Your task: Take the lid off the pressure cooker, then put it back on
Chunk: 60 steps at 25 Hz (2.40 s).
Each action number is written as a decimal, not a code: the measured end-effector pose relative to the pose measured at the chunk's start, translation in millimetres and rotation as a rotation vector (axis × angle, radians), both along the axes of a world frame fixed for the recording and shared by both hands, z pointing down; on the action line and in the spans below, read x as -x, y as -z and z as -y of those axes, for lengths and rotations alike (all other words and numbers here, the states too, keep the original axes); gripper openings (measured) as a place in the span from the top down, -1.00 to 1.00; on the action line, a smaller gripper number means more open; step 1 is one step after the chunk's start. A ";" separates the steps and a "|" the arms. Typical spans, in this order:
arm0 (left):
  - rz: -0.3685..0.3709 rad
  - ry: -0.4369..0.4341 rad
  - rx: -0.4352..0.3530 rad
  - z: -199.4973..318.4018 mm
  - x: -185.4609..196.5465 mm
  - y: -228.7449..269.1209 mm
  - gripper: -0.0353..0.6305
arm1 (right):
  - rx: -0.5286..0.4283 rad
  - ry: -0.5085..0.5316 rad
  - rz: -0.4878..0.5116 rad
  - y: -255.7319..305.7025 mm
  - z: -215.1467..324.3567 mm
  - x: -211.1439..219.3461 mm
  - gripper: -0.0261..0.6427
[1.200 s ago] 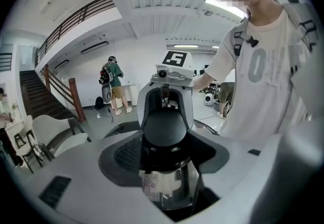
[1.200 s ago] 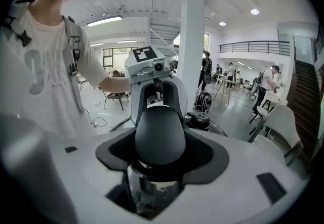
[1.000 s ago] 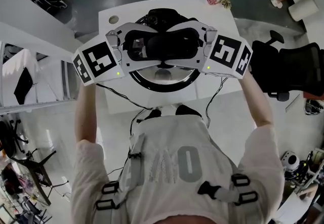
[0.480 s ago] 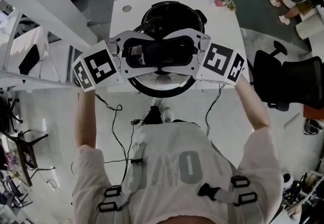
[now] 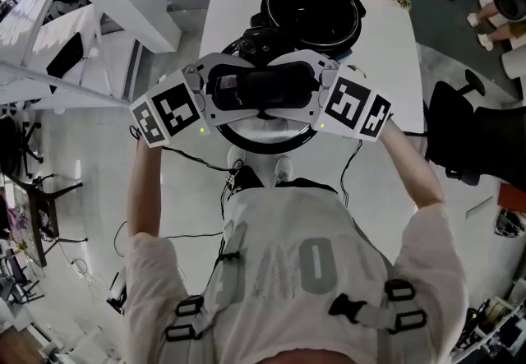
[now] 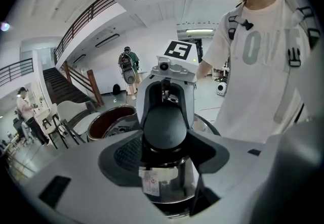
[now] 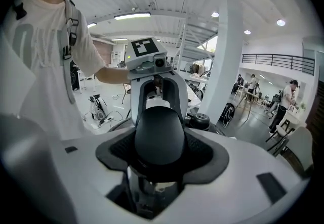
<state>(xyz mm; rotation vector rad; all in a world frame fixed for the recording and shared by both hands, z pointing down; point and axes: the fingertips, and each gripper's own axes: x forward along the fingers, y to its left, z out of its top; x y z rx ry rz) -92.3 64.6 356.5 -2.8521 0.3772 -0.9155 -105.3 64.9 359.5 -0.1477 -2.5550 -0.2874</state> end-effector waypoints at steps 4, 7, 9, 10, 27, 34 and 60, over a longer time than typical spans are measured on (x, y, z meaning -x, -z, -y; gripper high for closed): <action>0.038 -0.012 0.020 1.8 29.4 -15.1 0.08 | 0.016 -0.022 -0.001 -14.0 2.0 28.7 0.06; 0.053 -0.036 0.044 7.9 59.2 -25.1 0.08 | 0.037 -0.046 -0.009 -23.5 8.5 58.0 0.06; 0.057 -0.053 0.056 12.9 75.3 -32.0 0.08 | 0.049 -0.065 -0.011 -30.1 13.8 74.0 0.06; 0.062 -0.062 0.062 15.2 81.8 -36.4 0.08 | 0.053 -0.076 -0.013 -34.1 16.3 80.4 0.06; 0.161 -0.171 0.125 50.5 125.1 -123.5 0.08 | 0.094 -0.222 -0.034 -117.0 52.6 119.7 0.06; 0.183 -0.161 0.178 57.6 141.9 -156.2 0.08 | 0.140 -0.240 -0.038 -149.1 59.7 136.0 0.06; 0.186 -0.125 0.224 95.7 167.5 -218.1 0.08 | 0.188 -0.252 0.004 -212.4 98.2 162.6 0.05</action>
